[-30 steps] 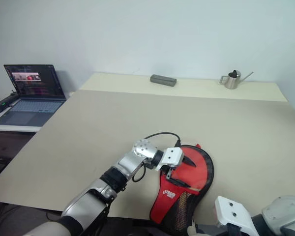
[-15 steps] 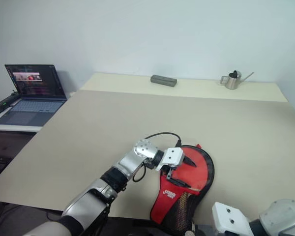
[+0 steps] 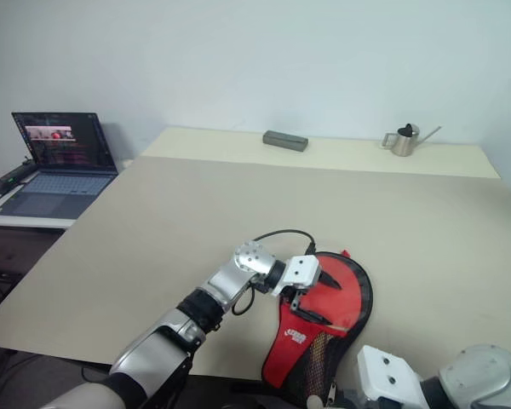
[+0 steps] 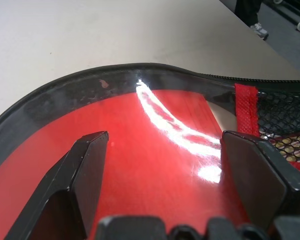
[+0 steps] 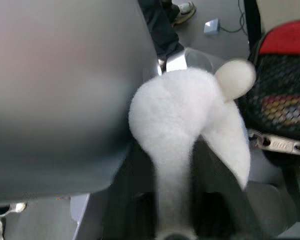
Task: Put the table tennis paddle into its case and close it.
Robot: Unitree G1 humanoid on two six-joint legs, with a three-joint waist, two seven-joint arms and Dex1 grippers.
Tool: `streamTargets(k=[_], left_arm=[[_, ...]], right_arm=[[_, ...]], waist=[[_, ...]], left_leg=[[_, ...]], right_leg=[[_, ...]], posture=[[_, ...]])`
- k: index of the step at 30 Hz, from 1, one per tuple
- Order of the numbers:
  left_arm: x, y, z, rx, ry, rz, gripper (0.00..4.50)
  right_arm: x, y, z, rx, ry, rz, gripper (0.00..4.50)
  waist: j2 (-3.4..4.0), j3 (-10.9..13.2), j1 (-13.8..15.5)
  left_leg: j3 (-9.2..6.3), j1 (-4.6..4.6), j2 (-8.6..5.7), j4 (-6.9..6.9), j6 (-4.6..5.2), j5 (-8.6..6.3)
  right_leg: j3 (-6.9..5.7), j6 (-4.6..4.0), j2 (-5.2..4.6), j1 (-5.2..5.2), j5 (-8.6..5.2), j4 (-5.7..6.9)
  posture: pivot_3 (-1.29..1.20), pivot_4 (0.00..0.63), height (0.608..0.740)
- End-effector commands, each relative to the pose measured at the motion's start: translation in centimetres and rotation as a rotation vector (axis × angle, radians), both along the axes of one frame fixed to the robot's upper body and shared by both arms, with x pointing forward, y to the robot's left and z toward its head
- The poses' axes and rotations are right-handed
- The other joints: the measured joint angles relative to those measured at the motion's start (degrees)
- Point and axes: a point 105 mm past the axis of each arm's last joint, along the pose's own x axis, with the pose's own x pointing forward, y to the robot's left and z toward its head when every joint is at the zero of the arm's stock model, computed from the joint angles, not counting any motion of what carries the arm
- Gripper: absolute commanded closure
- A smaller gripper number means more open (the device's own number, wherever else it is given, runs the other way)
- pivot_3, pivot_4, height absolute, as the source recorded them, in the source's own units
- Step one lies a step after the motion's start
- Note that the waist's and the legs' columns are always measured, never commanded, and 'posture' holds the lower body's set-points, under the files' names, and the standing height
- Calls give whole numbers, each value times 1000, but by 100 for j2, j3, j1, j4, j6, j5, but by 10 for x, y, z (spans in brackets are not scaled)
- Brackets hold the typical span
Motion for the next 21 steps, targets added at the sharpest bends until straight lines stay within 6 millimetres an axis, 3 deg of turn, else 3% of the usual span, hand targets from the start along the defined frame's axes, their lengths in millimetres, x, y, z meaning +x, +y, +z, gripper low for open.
streamTargets(k=[1,4,12,16,21], left_arm=[[-14,15,-50,198,69,-2,536],[-13,14,-50,195,66,0,536],[-11,10,-48,177,67,11,536],[-6,11,-40,136,73,46,536],[1,26,-9,11,113,98,536]], right_arm=[[-16,14,17,78,66,64,2342],[-11,16,29,96,46,58,1448],[12,14,68,153,-51,-48,1448],[38,4,75,153,-124,-163,1448],[76,-26,70,133,-156,-308,1448]], waist=[[0,0,0],[-1,1,1],[-4,2,12],[-7,4,16],[-1,26,-22]], left_leg=[[1,0,-1,0,0,0],[1,0,-2,4,0,0],[0,0,-5,8,0,0],[-1,1,-7,8,0,0],[3,0,-6,7,1,0]], right_leg=[[0,0,-2,1,0,-1],[-2,1,-8,5,0,-2],[-6,3,-17,16,0,-8],[-5,5,-20,19,1,-12],[0,4,-20,11,2,-8]], posture=[[0,150,740],[0,150,740],[0,150,740],[0,150,740],[0,150,740]])
